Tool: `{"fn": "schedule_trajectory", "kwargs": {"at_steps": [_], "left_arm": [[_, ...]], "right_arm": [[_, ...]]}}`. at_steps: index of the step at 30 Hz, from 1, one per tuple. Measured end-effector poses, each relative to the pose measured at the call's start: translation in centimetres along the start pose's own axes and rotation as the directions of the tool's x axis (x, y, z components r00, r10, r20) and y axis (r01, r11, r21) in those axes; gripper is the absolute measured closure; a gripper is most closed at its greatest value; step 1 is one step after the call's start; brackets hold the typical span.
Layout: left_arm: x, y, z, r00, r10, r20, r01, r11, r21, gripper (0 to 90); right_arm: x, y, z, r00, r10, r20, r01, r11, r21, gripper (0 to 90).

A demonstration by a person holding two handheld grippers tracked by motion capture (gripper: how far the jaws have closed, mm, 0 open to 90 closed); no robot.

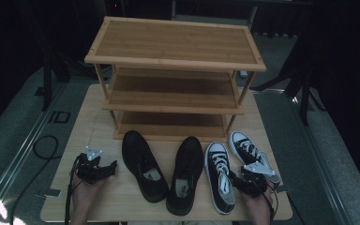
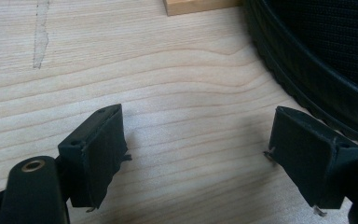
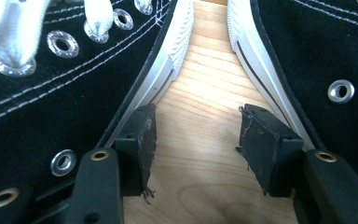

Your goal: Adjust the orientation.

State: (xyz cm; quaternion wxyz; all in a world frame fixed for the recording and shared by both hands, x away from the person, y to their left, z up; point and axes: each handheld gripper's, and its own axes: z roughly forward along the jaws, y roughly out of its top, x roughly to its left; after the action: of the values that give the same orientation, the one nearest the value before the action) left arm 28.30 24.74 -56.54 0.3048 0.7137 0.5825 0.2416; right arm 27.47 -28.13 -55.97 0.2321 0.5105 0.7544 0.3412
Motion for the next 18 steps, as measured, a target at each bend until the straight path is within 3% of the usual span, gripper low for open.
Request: {"fn": "schedule_trajectory", "kwargs": {"at_steps": [6,10,13,18], "left_arm": [[-0.01,-0.02,-0.02,1.0000,-0.002,-0.001,0.002,1.0000,0.000,18.8],[0.05,-0.09,-0.19,0.9999,-0.006,-0.009,0.006,0.9999,-0.011,28.2],[0.07,0.09,-0.54,0.9999,-0.007,-0.009,0.007,1.0000,0.003,40.6],[-0.11,0.20,-0.67,1.0000,0.006,0.004,-0.006,0.9999,0.012,50.0]], "right_arm": [[0.00,0.00,0.00,1.0000,0.000,0.000,0.000,1.000,0.000,45.6],[0.00,0.00,0.00,1.0000,0.000,0.000,0.000,1.000,0.000,45.7],[0.00,0.00,0.00,1.0000,0.000,0.000,0.000,1.000,0.000,45.6],[-0.01,0.00,0.00,1.0000,0.000,-0.001,0.000,1.000,0.000,45.6]]}}
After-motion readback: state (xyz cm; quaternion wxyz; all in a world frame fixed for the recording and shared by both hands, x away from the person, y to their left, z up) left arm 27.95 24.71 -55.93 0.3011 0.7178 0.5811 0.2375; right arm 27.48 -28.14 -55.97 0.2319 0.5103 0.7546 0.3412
